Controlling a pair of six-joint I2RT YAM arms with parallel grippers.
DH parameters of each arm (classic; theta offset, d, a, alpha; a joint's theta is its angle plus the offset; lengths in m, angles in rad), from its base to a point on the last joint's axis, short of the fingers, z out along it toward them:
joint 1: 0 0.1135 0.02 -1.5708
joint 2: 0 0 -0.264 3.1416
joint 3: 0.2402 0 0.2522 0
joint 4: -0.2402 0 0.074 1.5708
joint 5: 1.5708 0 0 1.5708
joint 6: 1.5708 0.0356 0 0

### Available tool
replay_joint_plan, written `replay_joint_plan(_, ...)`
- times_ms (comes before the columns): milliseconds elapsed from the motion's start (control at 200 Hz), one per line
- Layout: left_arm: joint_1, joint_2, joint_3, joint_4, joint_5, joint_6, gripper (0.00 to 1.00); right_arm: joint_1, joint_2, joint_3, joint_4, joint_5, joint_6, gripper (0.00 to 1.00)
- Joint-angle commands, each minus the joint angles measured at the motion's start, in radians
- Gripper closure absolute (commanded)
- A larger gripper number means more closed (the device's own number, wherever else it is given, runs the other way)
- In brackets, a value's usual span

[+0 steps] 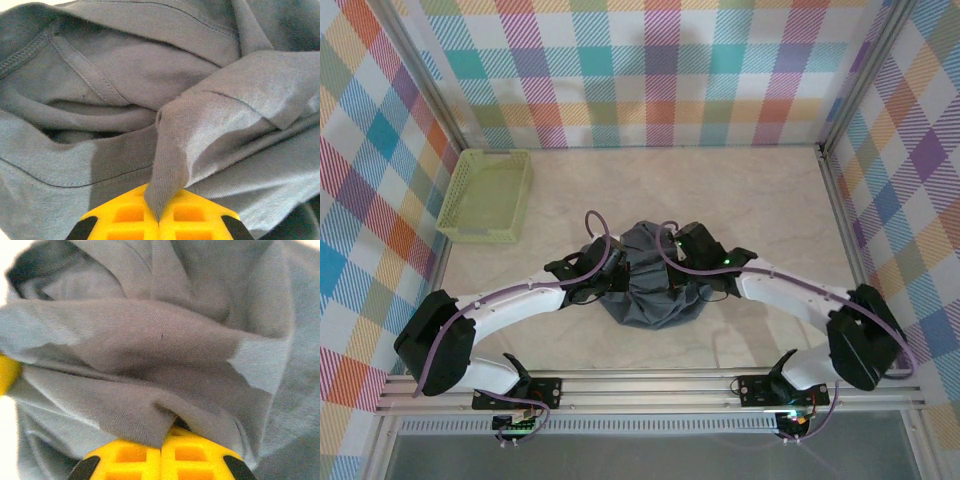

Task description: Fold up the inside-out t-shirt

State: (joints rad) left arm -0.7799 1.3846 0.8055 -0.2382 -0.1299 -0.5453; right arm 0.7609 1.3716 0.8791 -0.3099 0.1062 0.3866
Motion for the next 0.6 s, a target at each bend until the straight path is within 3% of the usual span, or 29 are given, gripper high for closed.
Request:
replay_joint_plan(0,0.011,-0.02,0.018,-0.087,-0.068,0.008,1.0,0.001,-0.085,-0.013,-0.044,0.027,-0.014,1.0)
replay_joint_plan(120,0.015,0.008,0.053,-0.121,-0.054,0.025,0.88,0.016,-0.154,-0.024,-0.049,-0.072,-0.005,1.0)
replay_joint_plan(370,-0.009,-0.095,0.11,-0.142,0.057,0.108,0.49,0.091,-0.282,-0.06,0.011,-0.144,0.007,1.0)
replay_joint_plan(595,-0.089,-0.098,0.114,-0.071,0.151,0.19,0.35,0.095,-0.279,-0.112,0.017,-0.114,0.02,1.0)
